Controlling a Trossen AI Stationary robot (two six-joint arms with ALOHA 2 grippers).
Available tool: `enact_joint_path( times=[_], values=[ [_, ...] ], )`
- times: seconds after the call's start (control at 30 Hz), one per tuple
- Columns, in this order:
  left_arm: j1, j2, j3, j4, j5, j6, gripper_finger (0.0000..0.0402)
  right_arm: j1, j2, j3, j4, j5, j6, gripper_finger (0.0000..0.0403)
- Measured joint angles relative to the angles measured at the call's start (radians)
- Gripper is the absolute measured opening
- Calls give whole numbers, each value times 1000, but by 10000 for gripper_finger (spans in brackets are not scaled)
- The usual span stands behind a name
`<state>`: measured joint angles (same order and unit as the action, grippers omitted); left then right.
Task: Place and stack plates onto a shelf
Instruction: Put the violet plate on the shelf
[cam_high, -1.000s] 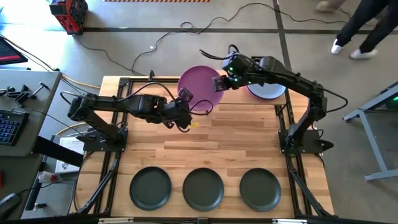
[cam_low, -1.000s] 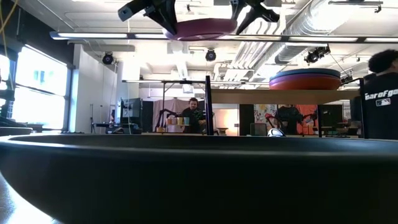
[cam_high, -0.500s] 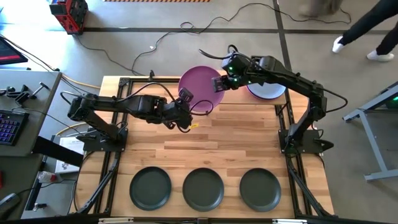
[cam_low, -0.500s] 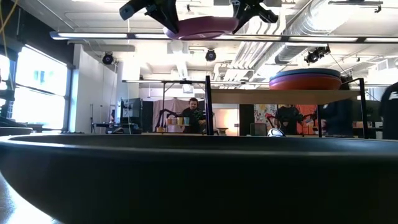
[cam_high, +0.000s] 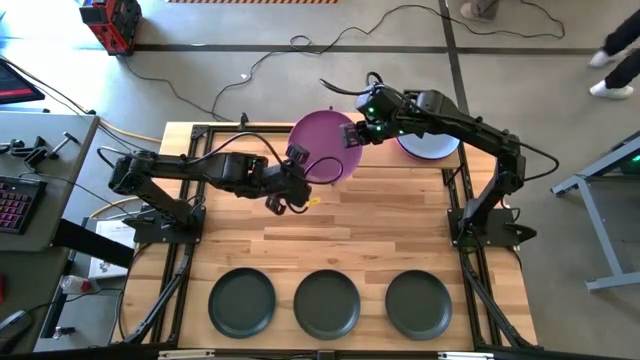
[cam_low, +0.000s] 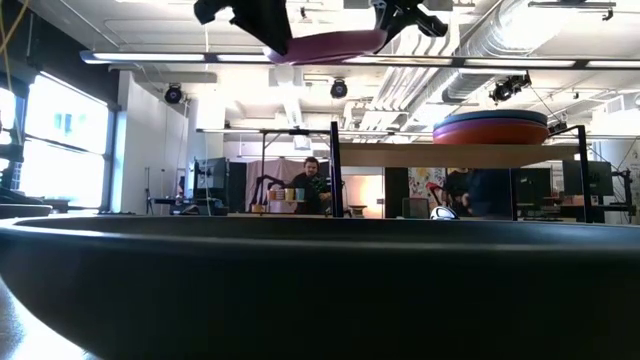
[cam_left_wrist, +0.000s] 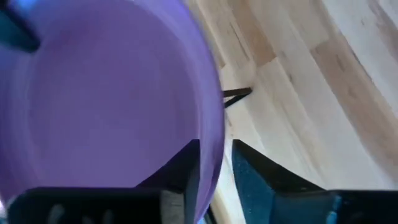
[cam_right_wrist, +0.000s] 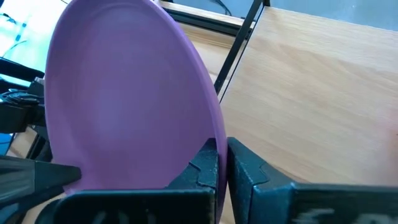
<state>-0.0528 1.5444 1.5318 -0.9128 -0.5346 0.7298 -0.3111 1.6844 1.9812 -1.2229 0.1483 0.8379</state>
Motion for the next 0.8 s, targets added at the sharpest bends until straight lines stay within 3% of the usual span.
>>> enact_joint_path(
  times=[0.2, 0.4, 0.63, 0.8],
  values=[
    [-2, 0, 0, -17, -80, -216, 108, 0, 0, 0, 0, 4, 1, 0],
    [-3, -7, 0, -79, -50, -339, 106, -13, -7, 0, 6, 21, 1, 0],
    [-2, -7, 2, -113, -60, -361, 106, -33, -13, 1, 30, 10, 0, 0],
    [-3, -7, 1, -76, -154, -358, 106, -40, -16, 2, 30, 15, 1, 0]
  ],
)
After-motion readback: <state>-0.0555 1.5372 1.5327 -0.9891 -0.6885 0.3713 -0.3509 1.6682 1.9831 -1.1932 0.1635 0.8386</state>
